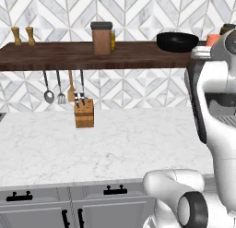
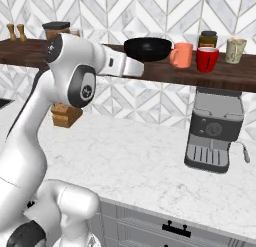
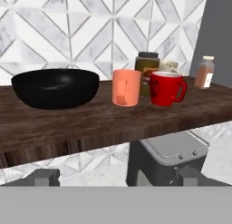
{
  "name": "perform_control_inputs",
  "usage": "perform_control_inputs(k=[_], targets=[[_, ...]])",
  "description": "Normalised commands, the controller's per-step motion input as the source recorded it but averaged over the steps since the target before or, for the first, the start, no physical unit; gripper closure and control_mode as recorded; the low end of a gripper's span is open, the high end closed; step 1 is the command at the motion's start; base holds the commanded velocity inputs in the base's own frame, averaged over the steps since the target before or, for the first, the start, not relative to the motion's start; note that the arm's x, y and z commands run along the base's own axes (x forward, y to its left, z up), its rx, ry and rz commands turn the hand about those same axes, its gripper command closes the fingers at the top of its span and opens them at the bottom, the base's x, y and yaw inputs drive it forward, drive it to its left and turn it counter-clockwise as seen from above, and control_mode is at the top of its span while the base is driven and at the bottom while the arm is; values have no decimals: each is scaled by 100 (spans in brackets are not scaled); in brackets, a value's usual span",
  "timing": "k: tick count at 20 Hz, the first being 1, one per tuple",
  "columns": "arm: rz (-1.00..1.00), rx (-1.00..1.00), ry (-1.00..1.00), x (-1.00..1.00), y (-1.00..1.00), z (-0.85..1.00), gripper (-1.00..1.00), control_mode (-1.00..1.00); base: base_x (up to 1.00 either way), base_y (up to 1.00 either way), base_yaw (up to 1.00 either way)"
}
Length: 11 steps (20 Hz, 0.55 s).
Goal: Gather all objects into one cabinet and sort the glasses and bowls to opposite sides.
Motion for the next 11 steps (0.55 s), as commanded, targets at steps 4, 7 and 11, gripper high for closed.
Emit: perform_control_inputs(k=[4,7,11], targets=[[6,-27,-1,-98,100,-18,-100,-100,0,0,0],[8,-27,0,-97,100,-20,-100,-100,0,0,0],[5,-10,0,-37,74,-5,-100,-100,0,0,0]])
